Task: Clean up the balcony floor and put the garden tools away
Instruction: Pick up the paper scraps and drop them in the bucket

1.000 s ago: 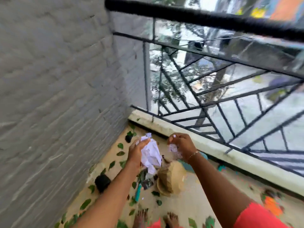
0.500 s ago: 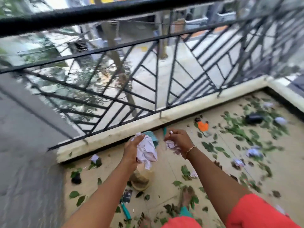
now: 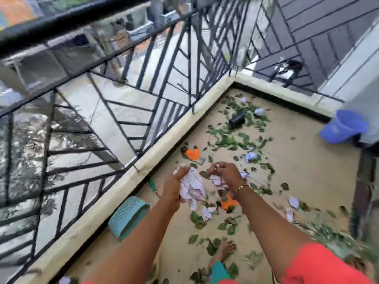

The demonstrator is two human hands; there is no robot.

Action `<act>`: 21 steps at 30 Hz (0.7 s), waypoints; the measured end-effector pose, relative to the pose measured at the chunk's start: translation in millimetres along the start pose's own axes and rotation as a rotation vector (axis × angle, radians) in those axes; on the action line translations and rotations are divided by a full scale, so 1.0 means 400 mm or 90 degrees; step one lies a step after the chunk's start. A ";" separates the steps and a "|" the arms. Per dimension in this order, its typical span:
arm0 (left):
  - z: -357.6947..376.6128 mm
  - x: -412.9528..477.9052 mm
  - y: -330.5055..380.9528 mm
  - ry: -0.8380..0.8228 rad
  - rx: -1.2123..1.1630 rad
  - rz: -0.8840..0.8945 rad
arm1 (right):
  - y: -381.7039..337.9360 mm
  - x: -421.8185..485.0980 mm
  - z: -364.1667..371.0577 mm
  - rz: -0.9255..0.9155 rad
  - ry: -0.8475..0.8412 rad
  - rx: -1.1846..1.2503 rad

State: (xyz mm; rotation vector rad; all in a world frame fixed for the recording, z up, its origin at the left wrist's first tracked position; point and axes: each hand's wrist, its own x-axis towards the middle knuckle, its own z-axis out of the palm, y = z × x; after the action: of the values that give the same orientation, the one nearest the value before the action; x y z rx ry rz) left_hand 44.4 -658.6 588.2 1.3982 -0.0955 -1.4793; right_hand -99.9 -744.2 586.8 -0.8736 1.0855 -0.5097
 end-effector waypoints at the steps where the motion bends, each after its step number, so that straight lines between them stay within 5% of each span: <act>1: 0.038 0.022 0.011 -0.008 0.015 -0.004 | -0.016 0.016 -0.035 -0.002 0.006 0.009; 15: 0.502 0.304 0.097 -0.164 0.114 0.020 | -0.244 0.162 -0.437 -0.117 0.206 0.016; 21: 0.679 0.468 0.161 -0.236 0.175 -0.053 | -0.323 0.291 -0.581 -0.129 0.303 0.015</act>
State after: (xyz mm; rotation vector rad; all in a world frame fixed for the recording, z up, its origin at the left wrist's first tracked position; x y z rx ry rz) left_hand -81.0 -970.4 588.8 1.3372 -0.4942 -1.8348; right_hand -258.4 -987.3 583.8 -0.8676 1.4237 -0.9310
